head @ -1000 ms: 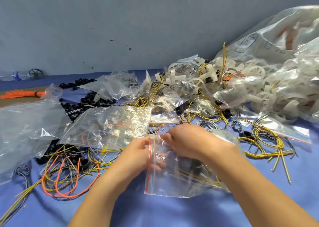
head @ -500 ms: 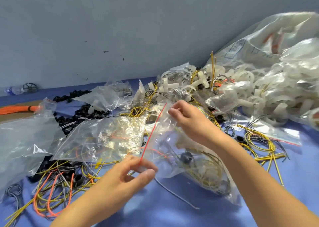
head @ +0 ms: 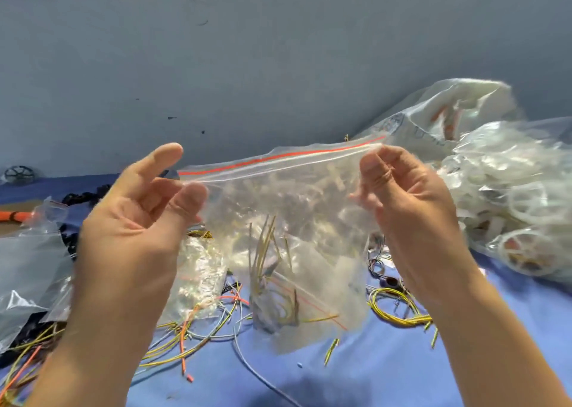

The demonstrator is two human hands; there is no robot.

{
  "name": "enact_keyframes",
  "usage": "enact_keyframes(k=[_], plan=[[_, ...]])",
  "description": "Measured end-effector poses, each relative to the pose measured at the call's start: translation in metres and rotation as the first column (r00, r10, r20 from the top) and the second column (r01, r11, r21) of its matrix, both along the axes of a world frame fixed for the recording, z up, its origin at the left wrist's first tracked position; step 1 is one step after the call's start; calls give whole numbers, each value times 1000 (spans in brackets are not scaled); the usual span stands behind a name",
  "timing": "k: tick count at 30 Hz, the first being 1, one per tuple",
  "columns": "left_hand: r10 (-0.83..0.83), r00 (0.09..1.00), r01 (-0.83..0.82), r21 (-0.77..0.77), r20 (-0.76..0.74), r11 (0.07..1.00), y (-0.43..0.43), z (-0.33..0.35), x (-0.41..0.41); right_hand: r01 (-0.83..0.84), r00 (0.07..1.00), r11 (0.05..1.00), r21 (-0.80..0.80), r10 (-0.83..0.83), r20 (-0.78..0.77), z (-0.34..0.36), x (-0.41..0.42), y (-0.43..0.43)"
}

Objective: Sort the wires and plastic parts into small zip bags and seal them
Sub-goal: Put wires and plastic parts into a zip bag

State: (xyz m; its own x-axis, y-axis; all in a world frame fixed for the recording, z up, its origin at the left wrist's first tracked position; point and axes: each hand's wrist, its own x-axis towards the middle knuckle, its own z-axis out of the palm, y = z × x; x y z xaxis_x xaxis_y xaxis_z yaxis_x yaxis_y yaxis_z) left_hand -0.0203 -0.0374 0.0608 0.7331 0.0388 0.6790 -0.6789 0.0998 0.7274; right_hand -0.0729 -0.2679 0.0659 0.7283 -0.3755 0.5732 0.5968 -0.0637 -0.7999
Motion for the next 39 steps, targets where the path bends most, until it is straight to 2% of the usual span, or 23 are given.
enact_keyframes(k=[3,5,10,16,19,25,35,39], plan=[[-9,999,5,-116,-36,993,-1,-7,-2,-184,983,977,108,181,33,-10,-5,-3],[-22,998,12,-152,-61,988,-5,-15,-2,-236,971,959,153,239,3,-18,-4,-2],[-62,957,8,-187,-283,982,-14,-46,4,-137,949,974,178,181,-259,-41,7,0],[-156,898,87,-179,-412,980,-9,-53,6,-117,954,978,174,159,-255,-45,11,-1],[-139,881,93,-123,-452,988,-6,-55,4,-107,958,979,176,149,-246,-47,11,0],[-80,880,90,-1,-468,996,-1,-57,3,-127,954,979,157,164,-250,-47,11,1],[6,901,36,86,-434,996,9,-51,-5,-209,947,944,257,261,-189,-38,15,11],[71,963,-52,77,-258,996,16,-29,-15,-331,928,877,348,369,-47,-25,15,14]])
